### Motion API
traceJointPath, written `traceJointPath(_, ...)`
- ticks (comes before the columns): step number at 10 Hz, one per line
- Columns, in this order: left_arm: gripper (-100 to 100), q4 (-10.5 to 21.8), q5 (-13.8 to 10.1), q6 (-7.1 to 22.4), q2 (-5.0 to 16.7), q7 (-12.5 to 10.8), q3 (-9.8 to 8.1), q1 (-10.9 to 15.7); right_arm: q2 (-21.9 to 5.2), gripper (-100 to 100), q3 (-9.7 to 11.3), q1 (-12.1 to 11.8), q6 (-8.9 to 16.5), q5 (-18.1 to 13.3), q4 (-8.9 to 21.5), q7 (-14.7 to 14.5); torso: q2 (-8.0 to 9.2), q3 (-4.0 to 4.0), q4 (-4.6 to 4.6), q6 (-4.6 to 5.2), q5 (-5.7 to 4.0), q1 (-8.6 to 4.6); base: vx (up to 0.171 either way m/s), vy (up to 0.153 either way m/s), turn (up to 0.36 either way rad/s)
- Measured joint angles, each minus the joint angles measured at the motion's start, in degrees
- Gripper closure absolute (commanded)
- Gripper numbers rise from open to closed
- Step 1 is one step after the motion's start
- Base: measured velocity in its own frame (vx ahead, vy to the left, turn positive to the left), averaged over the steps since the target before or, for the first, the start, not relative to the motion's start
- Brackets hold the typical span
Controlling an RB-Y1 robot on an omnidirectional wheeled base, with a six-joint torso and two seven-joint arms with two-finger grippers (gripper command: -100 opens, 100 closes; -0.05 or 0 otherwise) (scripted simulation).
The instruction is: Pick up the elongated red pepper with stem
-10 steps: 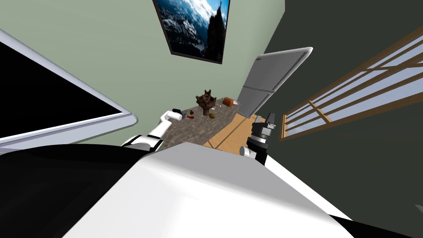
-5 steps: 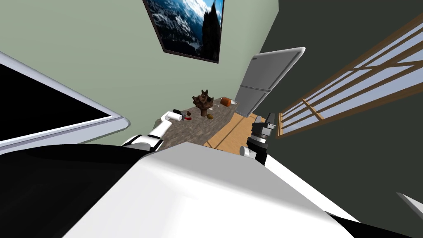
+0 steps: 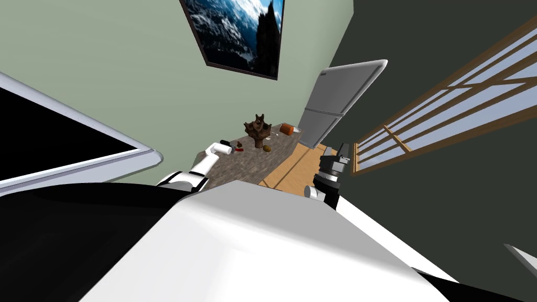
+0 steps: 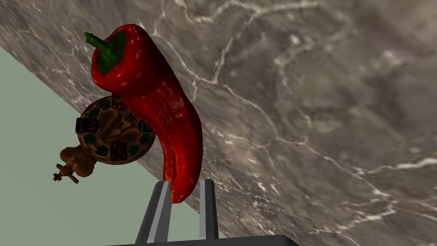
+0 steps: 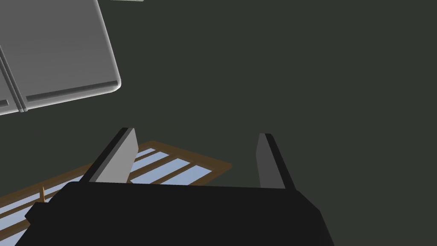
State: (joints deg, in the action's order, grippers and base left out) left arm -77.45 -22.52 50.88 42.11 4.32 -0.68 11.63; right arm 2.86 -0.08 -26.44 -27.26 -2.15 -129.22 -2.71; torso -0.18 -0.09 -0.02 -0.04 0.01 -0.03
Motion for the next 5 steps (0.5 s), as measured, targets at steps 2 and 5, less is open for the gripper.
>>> traceJointPath(2, 100, -0.06, 0.0, -0.06, 0.01, 0.01, -0.02, 0.07, 0.0, 0, 0.0, 0.0, 0.0, 0.0, 0.0, 0.0, -0.01, -0.03, -0.04, -0.05, 0.05, 0.06, 0.0, 0.0, 0.0)
traceJointPath(5, -100, 0.01, 0.01, -0.12, 0.13, 0.01, -0.05, 0.09, 0.01, 0, 0.01, 0.01, 0.0, 0.0, 0.0, 0.0, 0.15, 0.05, -0.02, -0.04, 0.01, -0.17, -0.054, -0.074, -0.018)
